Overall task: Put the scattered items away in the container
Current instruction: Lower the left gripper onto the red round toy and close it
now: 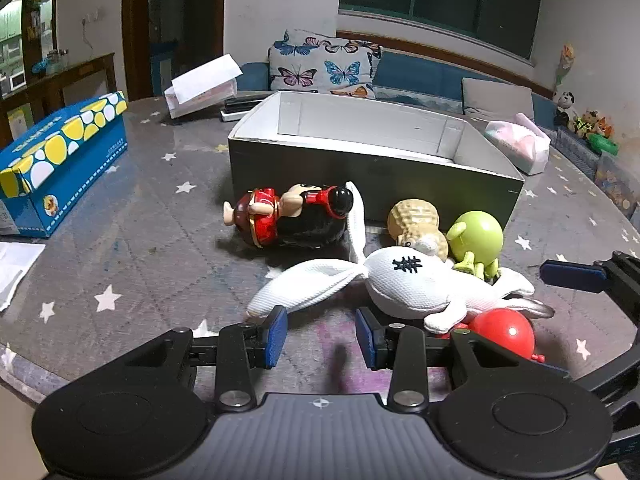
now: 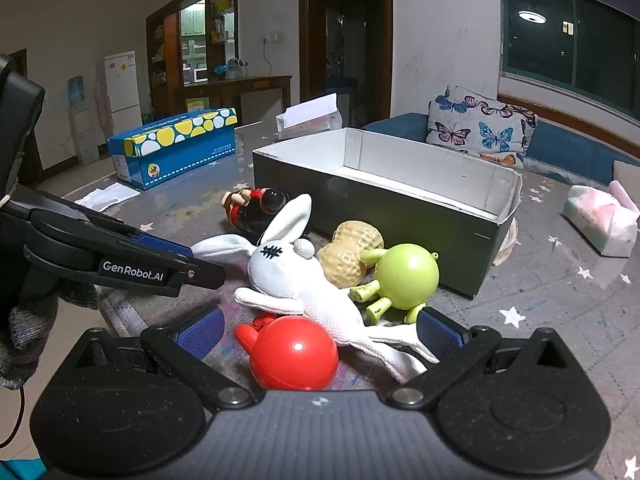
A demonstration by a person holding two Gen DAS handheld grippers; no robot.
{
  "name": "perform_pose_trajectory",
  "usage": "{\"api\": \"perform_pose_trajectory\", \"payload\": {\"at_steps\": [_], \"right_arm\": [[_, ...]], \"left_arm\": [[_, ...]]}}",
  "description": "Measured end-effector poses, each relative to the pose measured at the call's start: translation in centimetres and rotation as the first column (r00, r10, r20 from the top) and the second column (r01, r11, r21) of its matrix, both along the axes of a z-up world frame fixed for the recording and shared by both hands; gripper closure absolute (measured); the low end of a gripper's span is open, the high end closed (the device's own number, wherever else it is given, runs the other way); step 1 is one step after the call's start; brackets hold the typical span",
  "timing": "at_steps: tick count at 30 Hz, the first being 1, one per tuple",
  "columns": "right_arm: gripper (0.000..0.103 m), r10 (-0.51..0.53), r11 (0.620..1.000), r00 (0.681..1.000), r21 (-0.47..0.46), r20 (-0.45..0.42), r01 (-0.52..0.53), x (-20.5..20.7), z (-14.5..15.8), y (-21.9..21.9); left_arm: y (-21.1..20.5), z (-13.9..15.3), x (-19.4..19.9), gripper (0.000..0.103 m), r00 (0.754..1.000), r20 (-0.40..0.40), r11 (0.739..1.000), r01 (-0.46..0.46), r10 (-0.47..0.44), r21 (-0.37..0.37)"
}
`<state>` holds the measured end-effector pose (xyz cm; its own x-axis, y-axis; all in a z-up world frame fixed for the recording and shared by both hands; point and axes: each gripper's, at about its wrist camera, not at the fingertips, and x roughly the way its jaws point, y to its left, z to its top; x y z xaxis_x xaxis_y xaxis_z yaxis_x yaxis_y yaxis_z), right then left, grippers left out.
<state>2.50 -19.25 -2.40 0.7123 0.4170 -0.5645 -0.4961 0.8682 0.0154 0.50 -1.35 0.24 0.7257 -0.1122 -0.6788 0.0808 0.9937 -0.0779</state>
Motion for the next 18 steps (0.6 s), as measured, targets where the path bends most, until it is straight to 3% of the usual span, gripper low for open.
{"api": "perform_pose_trajectory", "payload": {"at_steps": [18], "right_arm": [[0.008,0.035,0.999,0.999,-0.012,-0.041,-0.035,0.74,-0.53,0.67]], "left_arm": [[-0.19,0.47,0.76,0.063,0.998,-0.022,0.996,0.052,-0.054,-0.070]]}}
